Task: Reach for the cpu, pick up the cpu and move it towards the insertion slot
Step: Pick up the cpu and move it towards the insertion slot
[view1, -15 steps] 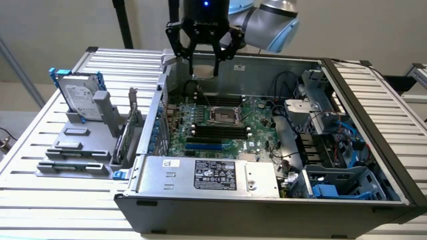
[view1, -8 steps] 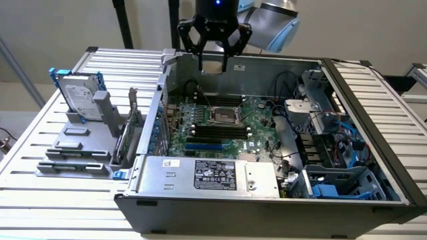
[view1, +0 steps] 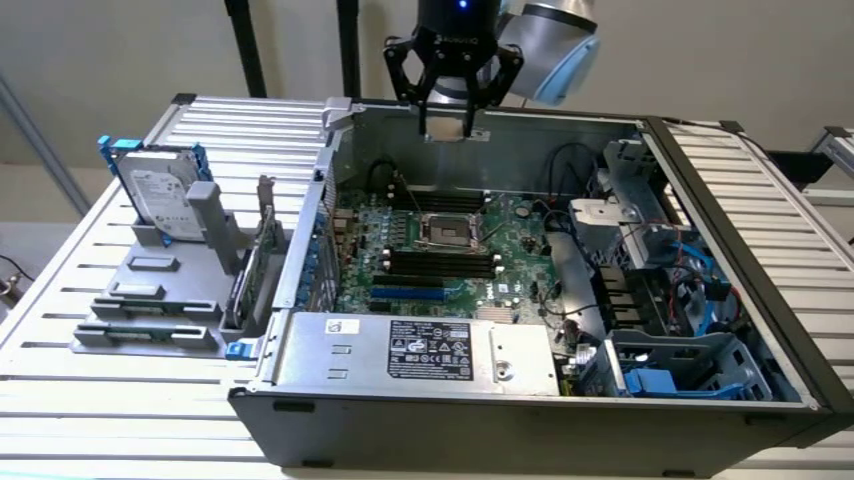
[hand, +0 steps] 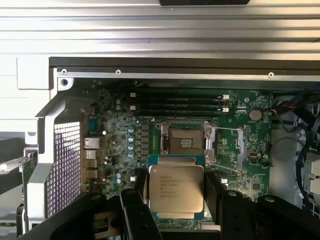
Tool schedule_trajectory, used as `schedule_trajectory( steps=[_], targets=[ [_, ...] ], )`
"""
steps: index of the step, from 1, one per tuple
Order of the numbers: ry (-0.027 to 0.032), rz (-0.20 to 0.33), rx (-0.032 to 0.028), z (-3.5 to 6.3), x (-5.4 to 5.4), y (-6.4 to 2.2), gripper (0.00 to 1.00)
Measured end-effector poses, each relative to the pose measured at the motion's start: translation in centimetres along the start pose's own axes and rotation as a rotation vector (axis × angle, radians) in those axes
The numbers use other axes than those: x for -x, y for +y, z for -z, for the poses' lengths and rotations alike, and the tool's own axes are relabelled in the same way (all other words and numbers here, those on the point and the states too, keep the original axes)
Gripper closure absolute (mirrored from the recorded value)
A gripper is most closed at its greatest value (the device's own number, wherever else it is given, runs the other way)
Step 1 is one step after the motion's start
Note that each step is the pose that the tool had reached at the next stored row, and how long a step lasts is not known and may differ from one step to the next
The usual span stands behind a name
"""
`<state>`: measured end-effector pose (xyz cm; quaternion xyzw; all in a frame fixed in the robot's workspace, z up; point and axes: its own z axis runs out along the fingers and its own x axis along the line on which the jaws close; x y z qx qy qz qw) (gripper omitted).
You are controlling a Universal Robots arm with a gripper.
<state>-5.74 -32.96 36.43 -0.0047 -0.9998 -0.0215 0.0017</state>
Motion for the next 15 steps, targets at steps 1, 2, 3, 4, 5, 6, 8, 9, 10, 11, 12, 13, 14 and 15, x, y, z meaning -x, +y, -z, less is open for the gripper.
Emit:
schedule_trajectory(
  steps=[1,2,3,4,5,6,8,9,10,11,12,13,14,15],
  targets=[
    [0.0,0.0,0.0,-0.11,0.4,0.14,0.45],
    [0.0,0.0,0.0001,-0.2,0.9,0.23,0.45],
    [0.0,0.0,0.0,-0.3,1.3,0.3,0.45],
    [0.0,0.0,0.0,-0.4,1.7,0.34,0.45],
    [-0.0001,0.0,0.0,-0.52,2.0,0.37,0.45],
    [-0.0002,0.0,0.0001,-0.67,2.2,0.37,0.45],
    [-0.0001,0.0,0.0001,-0.93,2.3,0.36,0.45],
    [-0.0001,0.0,-0.0001,-0.97,2.3,0.36,0.45],
    [0.0,0.0,-0.0002,-0.97,2.3,0.36,0.45],
    [0.0002,0.0,-0.0002,-0.97,2.3,0.36,0.45],
    [0.0001,0.0,-0.0002,-0.97,2.3,0.36,0.45],
    [0.0001,0.0,0.0,-0.98,2.3,0.36,0.45],
    [0.0001,0.0,0.0,-0.98,2.3,0.36,0.45],
    [0.0001,0.0,0.0,-0.98,2.3,0.36,0.45]
  ],
)
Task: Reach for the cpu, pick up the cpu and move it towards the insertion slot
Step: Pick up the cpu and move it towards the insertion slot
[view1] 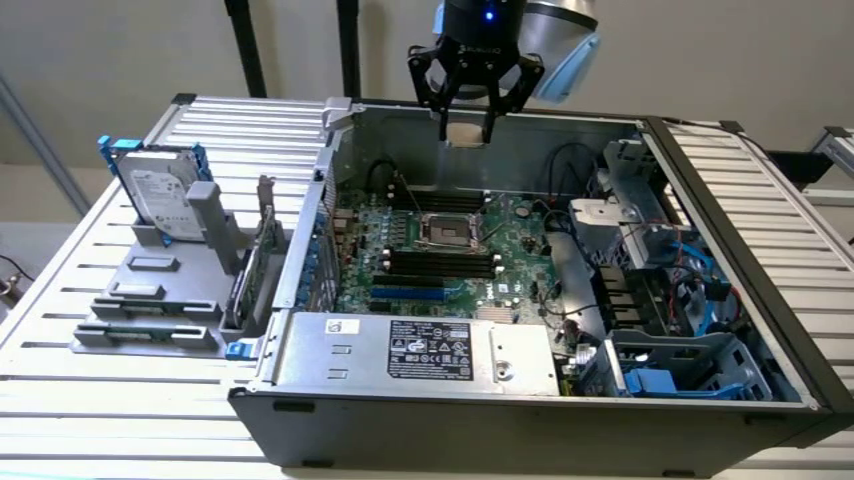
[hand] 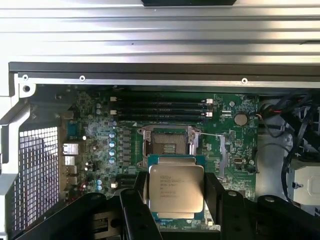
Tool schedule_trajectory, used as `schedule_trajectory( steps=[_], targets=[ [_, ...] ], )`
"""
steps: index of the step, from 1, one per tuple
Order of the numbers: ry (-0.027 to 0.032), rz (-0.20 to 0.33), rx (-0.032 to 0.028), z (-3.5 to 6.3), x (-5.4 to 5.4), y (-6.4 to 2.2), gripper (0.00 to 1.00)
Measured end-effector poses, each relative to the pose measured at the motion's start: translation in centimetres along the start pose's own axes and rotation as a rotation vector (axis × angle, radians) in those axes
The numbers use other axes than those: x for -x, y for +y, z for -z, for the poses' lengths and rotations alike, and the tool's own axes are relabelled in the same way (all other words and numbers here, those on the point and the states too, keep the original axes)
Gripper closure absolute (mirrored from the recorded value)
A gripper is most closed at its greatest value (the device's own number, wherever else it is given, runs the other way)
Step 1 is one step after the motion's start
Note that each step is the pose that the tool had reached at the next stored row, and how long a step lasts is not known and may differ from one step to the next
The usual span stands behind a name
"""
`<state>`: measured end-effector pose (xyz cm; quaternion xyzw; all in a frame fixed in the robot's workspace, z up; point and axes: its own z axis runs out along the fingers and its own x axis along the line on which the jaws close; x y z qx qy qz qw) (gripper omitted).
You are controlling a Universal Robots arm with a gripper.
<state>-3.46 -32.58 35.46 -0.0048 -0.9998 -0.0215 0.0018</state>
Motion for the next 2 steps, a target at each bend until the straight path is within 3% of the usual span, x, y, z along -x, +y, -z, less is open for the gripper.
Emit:
schedule_trajectory(
  steps=[2],
  targets=[
    [0.0,0.0,0.0,0.0,0.0,0.0,0.45]
  ],
)
